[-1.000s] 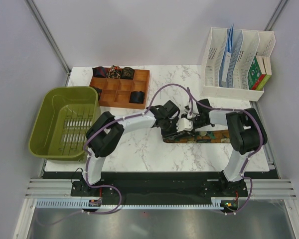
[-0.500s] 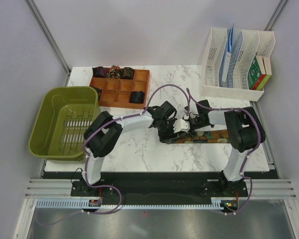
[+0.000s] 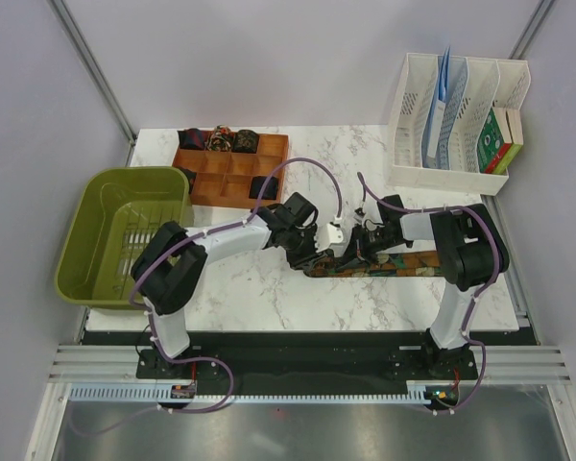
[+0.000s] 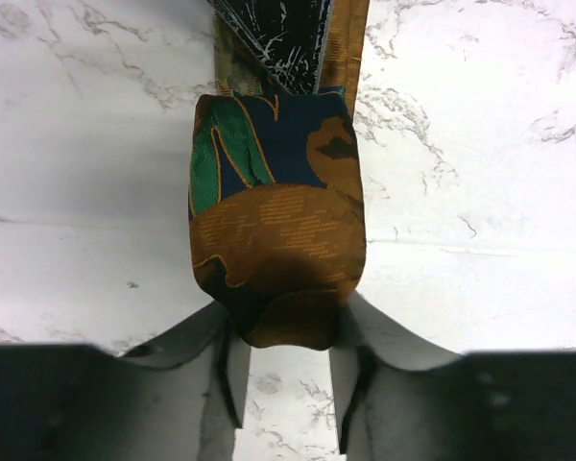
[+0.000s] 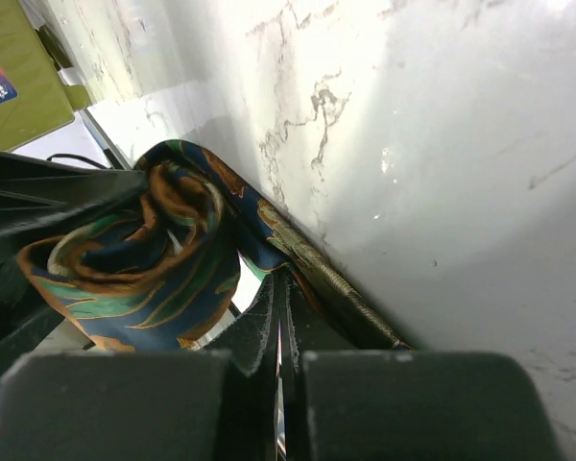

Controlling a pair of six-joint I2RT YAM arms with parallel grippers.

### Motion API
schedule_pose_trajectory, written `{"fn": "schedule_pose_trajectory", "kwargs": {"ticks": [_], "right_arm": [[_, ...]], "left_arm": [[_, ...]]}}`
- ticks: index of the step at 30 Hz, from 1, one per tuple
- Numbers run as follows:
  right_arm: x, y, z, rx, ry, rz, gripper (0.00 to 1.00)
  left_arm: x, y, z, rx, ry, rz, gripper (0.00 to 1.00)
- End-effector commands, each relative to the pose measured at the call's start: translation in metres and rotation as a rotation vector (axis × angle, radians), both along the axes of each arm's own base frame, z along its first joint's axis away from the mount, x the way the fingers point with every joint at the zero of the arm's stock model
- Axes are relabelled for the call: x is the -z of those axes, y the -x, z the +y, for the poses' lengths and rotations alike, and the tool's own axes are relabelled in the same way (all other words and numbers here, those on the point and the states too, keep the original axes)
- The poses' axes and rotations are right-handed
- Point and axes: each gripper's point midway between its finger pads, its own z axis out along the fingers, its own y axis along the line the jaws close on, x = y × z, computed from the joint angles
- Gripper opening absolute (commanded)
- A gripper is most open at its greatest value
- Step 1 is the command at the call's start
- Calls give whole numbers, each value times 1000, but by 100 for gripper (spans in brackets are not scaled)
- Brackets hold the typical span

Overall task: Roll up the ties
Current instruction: Roll the tie at the center of the board.

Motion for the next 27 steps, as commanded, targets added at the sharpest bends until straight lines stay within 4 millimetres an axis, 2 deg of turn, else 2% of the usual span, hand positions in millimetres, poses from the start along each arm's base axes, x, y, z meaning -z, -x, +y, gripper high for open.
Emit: {"fn": "schedule_pose_trajectory", "kwargs": {"ticks": [1,2,4,7,10,11,13,17,19,22,23,27], "right_arm": [[24,1,-11,-15,96,-22,0],[20,-1,-10,-15,85,-29,0],[11,-2,-5,-20,49,-27,0],[-4,-3,-5,-37,33,-42,6],[-26,-11,-9,-24,6,-64,21],[-34,-15,-13,-10,-3,-78,33],[-45,-14,-14,-2,-24,-77,44],[-62,-13,-10,14,-57,-91,57],[-63,-12,-10,17,-64,-90,58],[-66,-11,-6,37,-86,-89,71],[-65,-11,-4,51,-88,-77,72],[-50,-8,8,30,-55,-90,70]], "left_arm": [[6,1,-13,20,30,25,35],[15,0,-13,18,4,28,34],[19,0,-17,34,-3,24,34],[32,-1,-10,43,-54,12,34],[44,2,1,51,-105,11,33],[45,2,2,52,-112,11,33],[45,5,3,63,-112,16,33],[46,6,2,87,-117,19,33],[48,9,3,99,-124,25,33],[49,9,4,109,-129,24,33],[49,8,3,113,-130,23,33],[50,9,3,117,-135,25,35]]}}
